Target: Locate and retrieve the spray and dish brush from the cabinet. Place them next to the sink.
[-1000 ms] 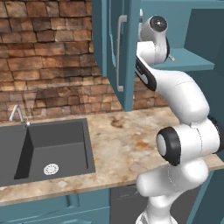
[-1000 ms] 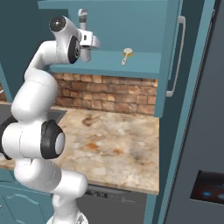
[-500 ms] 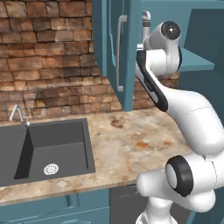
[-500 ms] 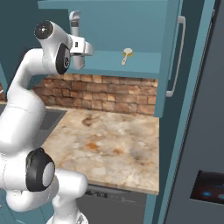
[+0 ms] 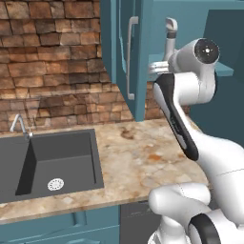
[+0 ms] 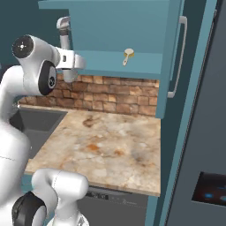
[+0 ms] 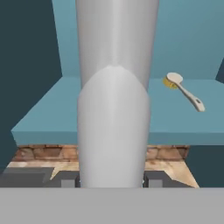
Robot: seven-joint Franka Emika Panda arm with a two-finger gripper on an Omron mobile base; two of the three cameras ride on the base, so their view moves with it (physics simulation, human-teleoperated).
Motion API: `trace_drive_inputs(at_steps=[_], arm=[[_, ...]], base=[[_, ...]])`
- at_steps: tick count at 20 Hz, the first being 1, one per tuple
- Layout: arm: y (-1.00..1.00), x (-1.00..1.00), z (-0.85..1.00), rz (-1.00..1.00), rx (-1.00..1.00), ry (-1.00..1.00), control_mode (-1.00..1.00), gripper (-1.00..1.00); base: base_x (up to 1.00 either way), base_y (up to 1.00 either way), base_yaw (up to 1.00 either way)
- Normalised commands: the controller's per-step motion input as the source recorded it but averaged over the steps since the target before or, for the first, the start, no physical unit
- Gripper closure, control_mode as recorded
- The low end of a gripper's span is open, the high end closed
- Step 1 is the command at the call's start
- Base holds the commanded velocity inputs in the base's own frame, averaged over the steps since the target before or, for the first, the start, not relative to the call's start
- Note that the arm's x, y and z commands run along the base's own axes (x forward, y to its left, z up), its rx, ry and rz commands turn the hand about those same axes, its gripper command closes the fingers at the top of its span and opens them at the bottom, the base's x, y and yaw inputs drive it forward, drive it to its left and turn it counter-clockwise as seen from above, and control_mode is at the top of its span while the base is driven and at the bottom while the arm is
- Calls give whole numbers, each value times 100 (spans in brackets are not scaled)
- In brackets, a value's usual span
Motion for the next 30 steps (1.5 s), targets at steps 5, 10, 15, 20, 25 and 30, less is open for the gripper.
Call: trace_drive_inputs(at_steps=[5, 10, 15, 20, 25, 30], arm=[[0, -91, -25, 0, 0, -6, -100, 100], [0, -63, -21, 0, 1, -1, -100, 100], [0, -59, -34, 0, 1, -4, -100, 100], [2, -58, -46, 0, 0, -3, -100, 100], [2, -55, -49, 0, 0, -3, -100, 100], [3, -47, -50, 0, 0, -10, -100, 100]], base=[[0, 0, 0], [0, 0, 0], [0, 0, 0], [0, 0, 0], [0, 0, 0], [0, 0, 0]])
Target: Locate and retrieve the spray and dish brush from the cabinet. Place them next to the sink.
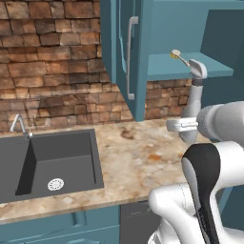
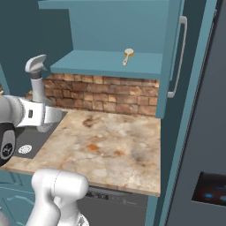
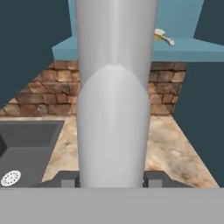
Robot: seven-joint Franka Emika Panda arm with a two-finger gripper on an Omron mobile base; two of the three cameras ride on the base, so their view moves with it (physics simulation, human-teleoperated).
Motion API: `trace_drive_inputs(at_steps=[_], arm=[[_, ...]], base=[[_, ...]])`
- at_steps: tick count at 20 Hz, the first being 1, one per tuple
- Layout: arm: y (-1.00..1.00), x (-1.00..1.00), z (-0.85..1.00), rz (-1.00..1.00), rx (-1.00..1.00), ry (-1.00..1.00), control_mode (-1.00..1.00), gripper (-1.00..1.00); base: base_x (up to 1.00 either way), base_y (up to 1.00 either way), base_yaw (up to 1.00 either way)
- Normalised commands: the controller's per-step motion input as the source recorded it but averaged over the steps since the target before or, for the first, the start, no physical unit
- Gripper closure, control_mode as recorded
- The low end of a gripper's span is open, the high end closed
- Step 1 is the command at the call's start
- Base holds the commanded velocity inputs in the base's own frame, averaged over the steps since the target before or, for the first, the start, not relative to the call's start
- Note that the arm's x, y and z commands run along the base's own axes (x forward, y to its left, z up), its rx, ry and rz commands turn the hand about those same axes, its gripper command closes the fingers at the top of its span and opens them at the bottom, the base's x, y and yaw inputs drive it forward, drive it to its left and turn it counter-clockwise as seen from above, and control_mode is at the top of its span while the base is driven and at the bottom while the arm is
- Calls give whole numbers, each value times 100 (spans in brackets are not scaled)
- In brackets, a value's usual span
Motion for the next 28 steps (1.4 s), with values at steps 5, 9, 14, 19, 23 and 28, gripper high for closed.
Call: trace_drive_inputs(at_steps=[5, 9, 14, 19, 23, 28], arm=[[4, -51, -54, 0, -4, -15, -100, 100], [-3, -12, -40, 4, -12, -12, -100, 100], [-20, 7, -77, 0, -1, -1, -100, 100], [-30, 40, -84, 8, 7, -6, -100, 100], [-16, 31, -87, 13, 2, -17, -100, 100], [-16, 32, -96, 26, 0, -27, -100, 100]], base=[[0, 0, 0], [0, 0, 0], [0, 0, 0], [0, 0, 0], [0, 0, 0], [0, 0, 0]])
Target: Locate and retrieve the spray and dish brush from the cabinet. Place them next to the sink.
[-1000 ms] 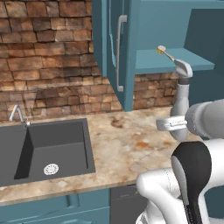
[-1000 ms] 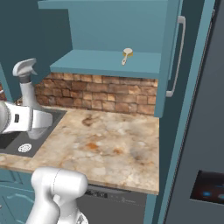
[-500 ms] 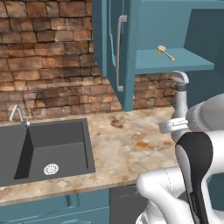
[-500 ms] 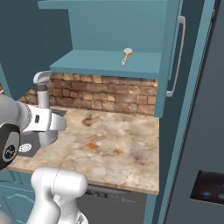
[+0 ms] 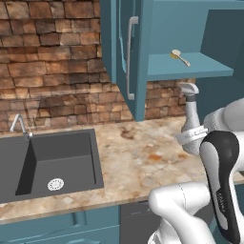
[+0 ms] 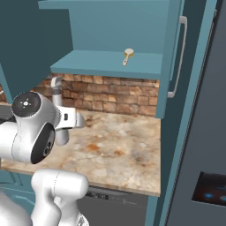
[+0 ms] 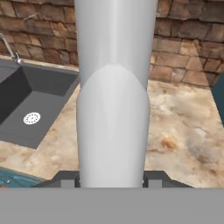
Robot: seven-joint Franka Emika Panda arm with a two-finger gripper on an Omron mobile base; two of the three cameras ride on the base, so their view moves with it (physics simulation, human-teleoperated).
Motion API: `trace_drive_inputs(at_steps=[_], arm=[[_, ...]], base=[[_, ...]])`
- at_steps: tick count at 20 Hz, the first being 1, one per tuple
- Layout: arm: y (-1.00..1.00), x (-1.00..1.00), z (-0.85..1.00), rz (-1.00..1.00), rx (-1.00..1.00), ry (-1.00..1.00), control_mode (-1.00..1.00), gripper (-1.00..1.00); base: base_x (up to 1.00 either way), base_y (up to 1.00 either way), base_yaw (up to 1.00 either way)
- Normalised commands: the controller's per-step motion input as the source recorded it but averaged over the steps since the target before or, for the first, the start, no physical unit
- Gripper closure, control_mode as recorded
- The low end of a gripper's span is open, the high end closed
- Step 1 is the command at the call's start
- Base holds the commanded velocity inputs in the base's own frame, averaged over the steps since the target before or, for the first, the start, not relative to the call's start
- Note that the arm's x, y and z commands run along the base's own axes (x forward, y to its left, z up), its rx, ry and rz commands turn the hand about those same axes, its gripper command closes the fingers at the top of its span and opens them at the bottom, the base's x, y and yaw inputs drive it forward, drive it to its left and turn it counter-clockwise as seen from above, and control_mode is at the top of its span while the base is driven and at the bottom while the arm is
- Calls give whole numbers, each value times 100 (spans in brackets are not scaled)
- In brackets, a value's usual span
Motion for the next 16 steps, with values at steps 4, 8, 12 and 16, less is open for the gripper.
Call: trace_drive_inputs(at_steps=[4, 8, 12, 16], arm=[[0, 5, -93, 42, 0, -25, -100, 100], [14, -2, -85, 40, 0, -18, -100, 100], [25, 2, -70, 17, 3, 0, -100, 100], [37, 11, -39, 2, 3, -1, -100, 100]], base=[[0, 0, 0], [0, 0, 0], [0, 0, 0], [0, 0, 0]])
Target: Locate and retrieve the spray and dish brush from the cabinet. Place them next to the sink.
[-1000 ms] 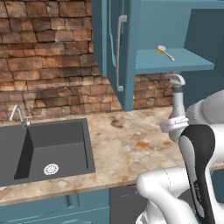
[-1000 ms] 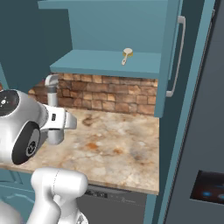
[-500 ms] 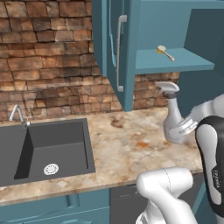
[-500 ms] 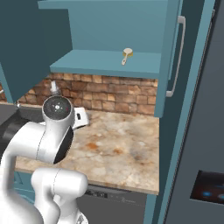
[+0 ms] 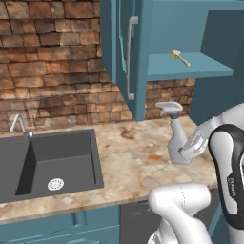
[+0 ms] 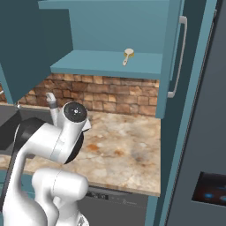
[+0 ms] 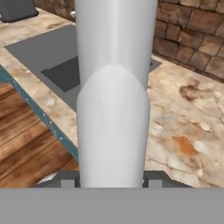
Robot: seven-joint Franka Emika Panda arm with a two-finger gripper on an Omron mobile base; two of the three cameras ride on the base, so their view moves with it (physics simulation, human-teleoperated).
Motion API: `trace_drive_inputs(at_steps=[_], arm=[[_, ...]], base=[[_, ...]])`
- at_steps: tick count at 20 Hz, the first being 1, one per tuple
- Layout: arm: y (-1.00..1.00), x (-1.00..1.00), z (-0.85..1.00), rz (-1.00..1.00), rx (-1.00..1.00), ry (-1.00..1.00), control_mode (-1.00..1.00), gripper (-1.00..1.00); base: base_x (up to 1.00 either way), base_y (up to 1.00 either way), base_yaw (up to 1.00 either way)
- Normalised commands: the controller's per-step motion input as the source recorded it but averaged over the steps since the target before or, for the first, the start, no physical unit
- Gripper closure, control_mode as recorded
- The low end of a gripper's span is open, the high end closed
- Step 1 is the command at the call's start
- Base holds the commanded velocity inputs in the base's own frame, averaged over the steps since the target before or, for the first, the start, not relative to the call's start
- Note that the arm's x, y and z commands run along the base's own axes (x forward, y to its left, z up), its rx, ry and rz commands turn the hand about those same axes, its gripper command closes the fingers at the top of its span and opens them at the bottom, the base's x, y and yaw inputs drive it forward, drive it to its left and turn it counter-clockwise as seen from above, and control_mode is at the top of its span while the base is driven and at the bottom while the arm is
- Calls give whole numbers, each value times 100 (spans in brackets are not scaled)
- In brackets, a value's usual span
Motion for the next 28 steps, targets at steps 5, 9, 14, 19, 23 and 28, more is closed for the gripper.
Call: trace_drive_inputs(at_steps=[5, 9, 14, 19, 23, 28], arm=[[13, 19, -28, 0, 0, -5, -100, 100], [7, 24, -32, 0, 0, -16, -100, 100], [10, 30, -37, 9, 5, -10, -100, 100], [20, 45, -31, 17, 10, 2, -100, 100], [9, 46, -11, 11, 5, 5, -100, 100], [0, 54, -5, 14, 2, 0, -100, 100]], base=[[0, 0, 0], [0, 0, 0], [0, 0, 0], [0, 0, 0], [0, 0, 0], [0, 0, 0]])
